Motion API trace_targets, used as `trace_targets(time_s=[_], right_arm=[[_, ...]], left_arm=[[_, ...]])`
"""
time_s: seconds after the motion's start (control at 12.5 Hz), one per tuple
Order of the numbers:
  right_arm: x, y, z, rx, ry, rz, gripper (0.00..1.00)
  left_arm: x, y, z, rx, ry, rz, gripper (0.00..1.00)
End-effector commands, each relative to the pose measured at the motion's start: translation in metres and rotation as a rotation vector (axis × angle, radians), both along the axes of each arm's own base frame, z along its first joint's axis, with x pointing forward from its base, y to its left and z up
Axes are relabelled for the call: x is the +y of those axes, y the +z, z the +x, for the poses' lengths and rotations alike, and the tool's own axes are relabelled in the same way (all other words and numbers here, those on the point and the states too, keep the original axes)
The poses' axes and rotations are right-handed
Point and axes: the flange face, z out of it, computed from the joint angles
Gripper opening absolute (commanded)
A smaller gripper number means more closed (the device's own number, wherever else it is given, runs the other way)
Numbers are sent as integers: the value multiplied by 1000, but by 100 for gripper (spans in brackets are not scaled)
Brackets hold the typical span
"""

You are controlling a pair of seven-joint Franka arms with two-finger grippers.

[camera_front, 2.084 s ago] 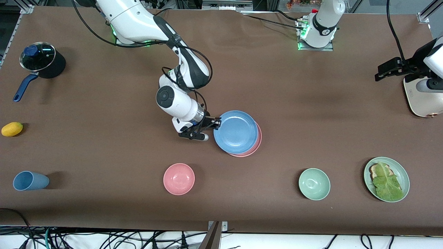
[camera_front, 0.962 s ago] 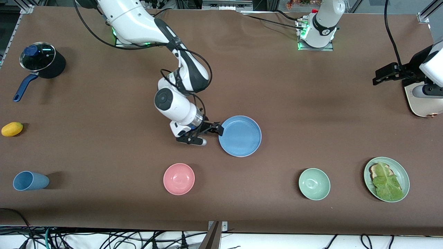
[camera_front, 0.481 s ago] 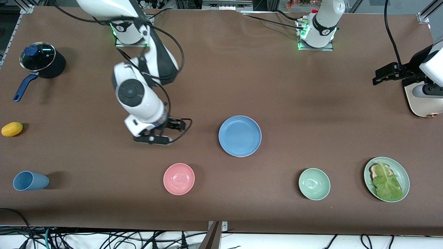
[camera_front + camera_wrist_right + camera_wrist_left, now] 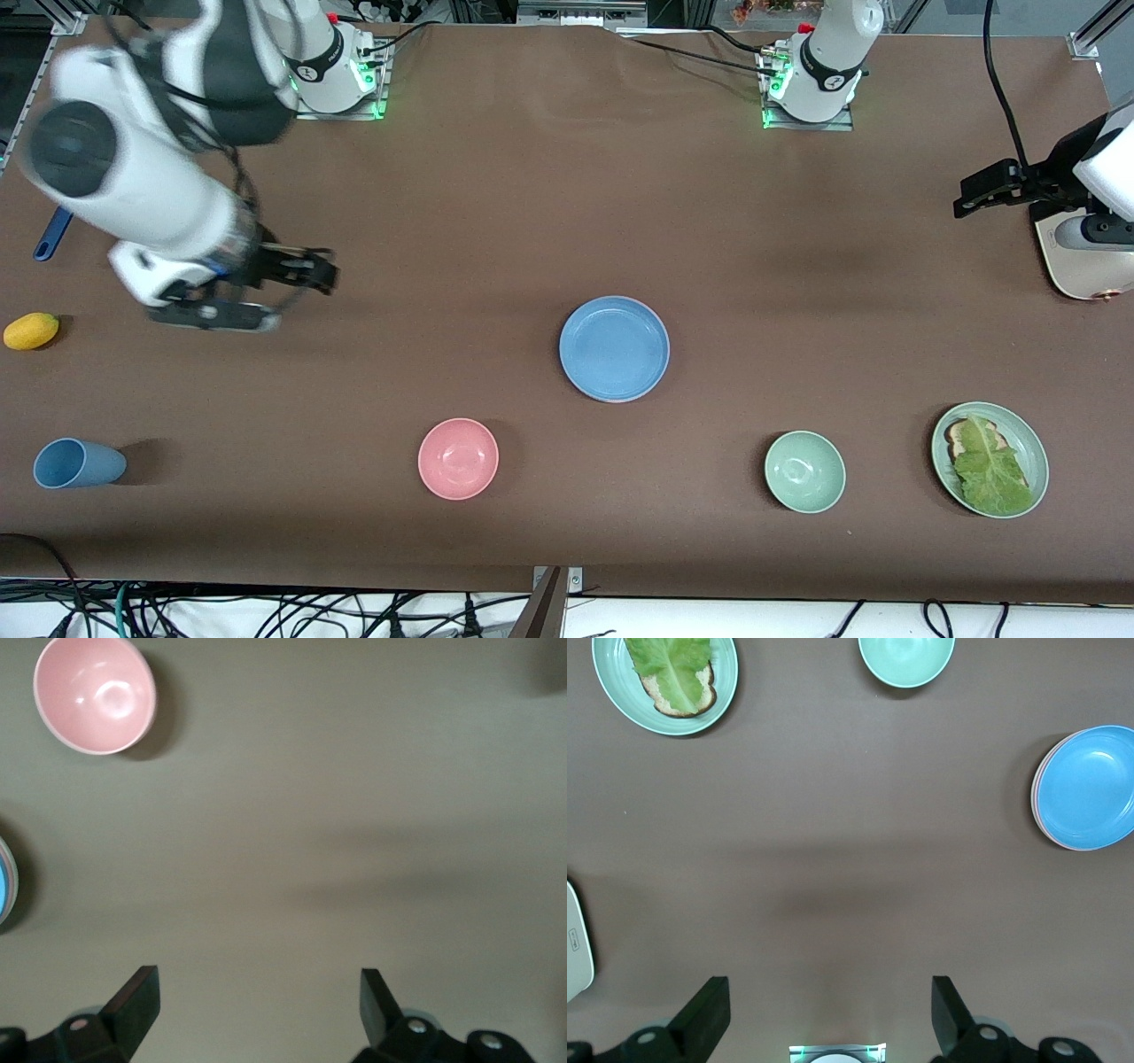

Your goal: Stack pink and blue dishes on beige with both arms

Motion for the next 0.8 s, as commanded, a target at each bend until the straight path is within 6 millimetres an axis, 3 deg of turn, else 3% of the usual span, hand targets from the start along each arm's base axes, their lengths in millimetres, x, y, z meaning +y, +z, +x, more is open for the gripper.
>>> trace_targets(time_s=[0.0, 0.16, 0.4, 0.72], right_arm=[[-61, 43, -20, -4, -65, 30, 100], [-87, 56, -34, 16, -33, -6, 100], [-114, 53, -62, 1, -6, -72, 100], [-118, 47, -63, -10, -1, -57, 100]], left_arm=[[-2, 8, -5, -15, -7, -6, 100], [-2, 8, -5, -16, -7, -6, 100], [-2, 6, -4, -15, -7, -4, 100], [1, 5, -2, -21, -9, 29, 100]])
